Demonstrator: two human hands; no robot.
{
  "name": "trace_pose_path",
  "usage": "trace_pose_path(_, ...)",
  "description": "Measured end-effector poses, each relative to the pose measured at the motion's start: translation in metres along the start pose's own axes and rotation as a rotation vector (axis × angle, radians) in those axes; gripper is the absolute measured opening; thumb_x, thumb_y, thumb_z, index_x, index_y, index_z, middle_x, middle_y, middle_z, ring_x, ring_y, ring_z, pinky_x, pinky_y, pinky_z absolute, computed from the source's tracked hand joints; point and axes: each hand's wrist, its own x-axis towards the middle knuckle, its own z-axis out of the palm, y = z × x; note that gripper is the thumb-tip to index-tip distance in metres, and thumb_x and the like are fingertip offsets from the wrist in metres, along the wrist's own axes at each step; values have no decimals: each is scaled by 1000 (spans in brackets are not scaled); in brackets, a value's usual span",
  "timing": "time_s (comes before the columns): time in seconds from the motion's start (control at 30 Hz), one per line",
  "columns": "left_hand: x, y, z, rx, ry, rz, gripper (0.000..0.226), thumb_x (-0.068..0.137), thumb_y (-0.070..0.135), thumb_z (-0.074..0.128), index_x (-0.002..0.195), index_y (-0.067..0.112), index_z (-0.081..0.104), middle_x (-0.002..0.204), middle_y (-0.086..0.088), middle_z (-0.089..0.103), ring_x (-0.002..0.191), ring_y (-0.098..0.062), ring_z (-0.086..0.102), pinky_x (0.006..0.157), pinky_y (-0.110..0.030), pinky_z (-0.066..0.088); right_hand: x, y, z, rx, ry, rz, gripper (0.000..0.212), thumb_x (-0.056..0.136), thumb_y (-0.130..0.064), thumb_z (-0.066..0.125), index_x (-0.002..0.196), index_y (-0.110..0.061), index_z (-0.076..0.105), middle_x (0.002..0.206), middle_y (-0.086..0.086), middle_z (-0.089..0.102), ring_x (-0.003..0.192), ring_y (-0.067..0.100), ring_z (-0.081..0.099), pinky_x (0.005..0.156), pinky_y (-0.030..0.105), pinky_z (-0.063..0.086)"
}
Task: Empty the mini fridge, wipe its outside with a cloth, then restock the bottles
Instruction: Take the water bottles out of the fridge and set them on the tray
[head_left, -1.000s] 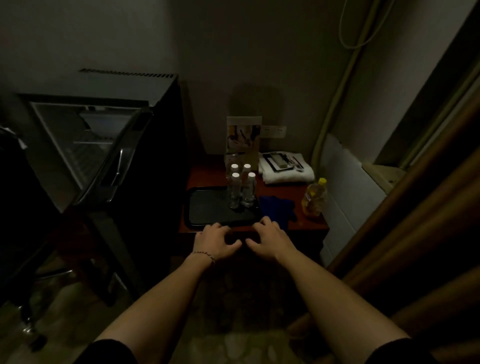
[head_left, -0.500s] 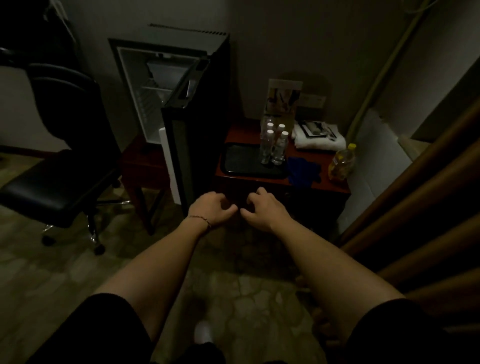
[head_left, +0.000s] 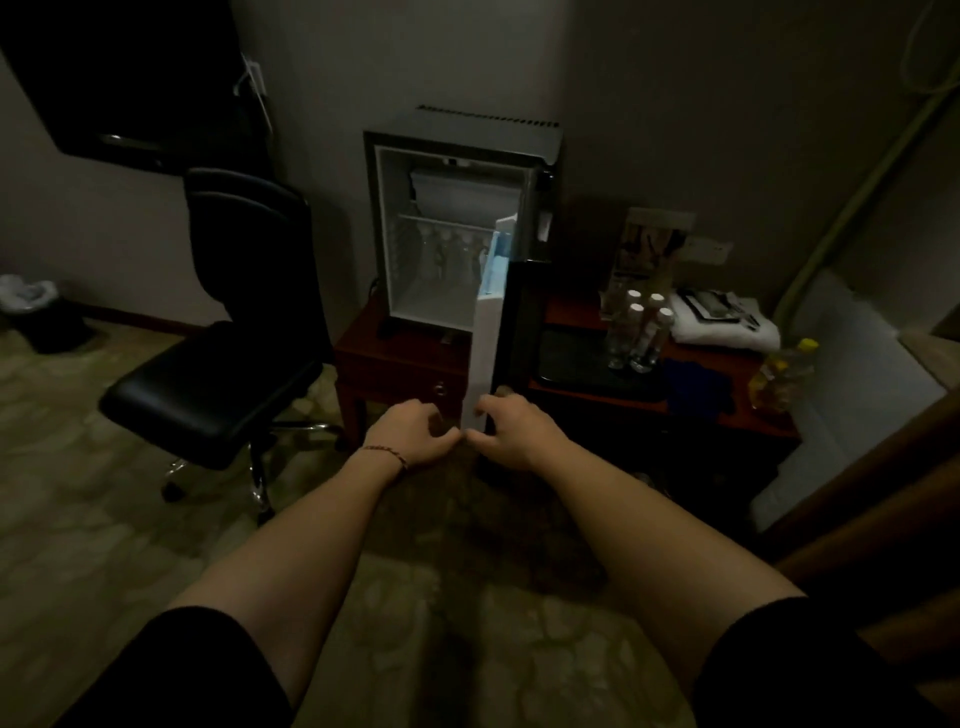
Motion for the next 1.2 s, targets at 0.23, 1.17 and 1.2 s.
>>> trace_pose_path(0.23,48,-91,-59,109,-5,64,43,85,63,57,105,25,63,106,2,57,94,-14,56,84,-36,54,78,-72,16,36,42,10,39,93,-46,61,126,-28,56,122,-5,48,101,12,56,88,35,54)
trace_pose_path(1.17,372,-167,-101,110,-100,205,58,85,64,53,126,23,57,123,-1,56,110,-18,54,90,-39,54,390,-20,8,103,237,405,41,96,-39,59,129,-16,49,128,5,41,112,25,53,80,34,44)
trace_pose_path(1.2,380,-165,-99,115,-108,209,59,85,64,53,126,22,57,124,-1,55,111,-18,54,90,-39,53,395,-16,7,98,239,418,41,96,-38,59,129,-16,49,127,5,41,112,25,53,80,34,43)
